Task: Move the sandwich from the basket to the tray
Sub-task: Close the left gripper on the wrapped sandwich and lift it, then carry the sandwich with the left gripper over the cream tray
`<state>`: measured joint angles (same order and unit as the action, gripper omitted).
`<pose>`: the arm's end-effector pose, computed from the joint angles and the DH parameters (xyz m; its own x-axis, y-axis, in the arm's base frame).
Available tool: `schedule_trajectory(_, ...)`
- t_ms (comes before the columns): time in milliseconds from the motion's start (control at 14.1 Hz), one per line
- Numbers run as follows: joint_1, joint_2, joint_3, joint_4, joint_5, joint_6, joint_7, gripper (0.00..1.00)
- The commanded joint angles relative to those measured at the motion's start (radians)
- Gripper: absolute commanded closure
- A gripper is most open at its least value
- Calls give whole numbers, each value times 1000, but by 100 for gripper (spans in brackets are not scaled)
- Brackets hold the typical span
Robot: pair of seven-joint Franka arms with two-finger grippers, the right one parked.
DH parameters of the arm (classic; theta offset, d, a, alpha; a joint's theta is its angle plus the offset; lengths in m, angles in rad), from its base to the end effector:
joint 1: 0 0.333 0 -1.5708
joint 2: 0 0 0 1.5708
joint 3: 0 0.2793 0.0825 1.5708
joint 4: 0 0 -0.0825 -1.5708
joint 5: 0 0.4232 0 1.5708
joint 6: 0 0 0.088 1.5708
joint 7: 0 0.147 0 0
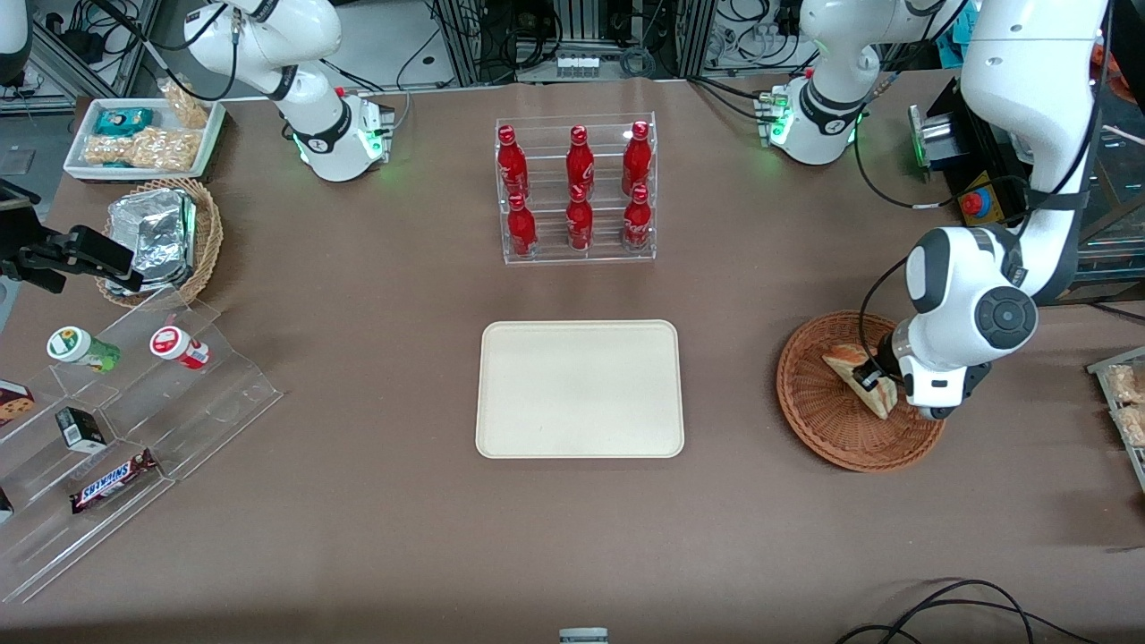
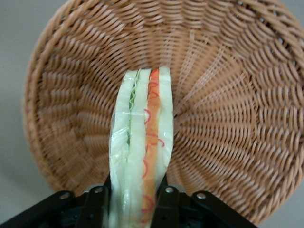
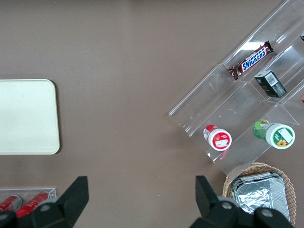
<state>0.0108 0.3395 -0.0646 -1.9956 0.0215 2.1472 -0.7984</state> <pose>0.5917 -0.0315 0.1751 0.7307 0.6694 -0.1340 0.6569 -0.7429 -0.1290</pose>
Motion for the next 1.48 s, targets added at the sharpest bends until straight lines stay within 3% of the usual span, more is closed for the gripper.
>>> schedule_trajectory(0,-28,-34,-9,119,8,-189,-38,97)
schedule_trajectory(141,-55,-36,-20,129,-12,-191,32,98)
schedule_trajectory(424,-75,38,-196,233,-15,-184,223,98)
schedule_trajectory(636,-197,172,-219,395,-9,-155,231,95)
schedule_trajectory(919,-357,334,-216,593,21,-124,118,96)
schedule_trajectory(1202,-478,426,-212,662,38,-12,15,97)
schedule_trajectory(1414,-529,481,-212,686,138,28,-54,96)
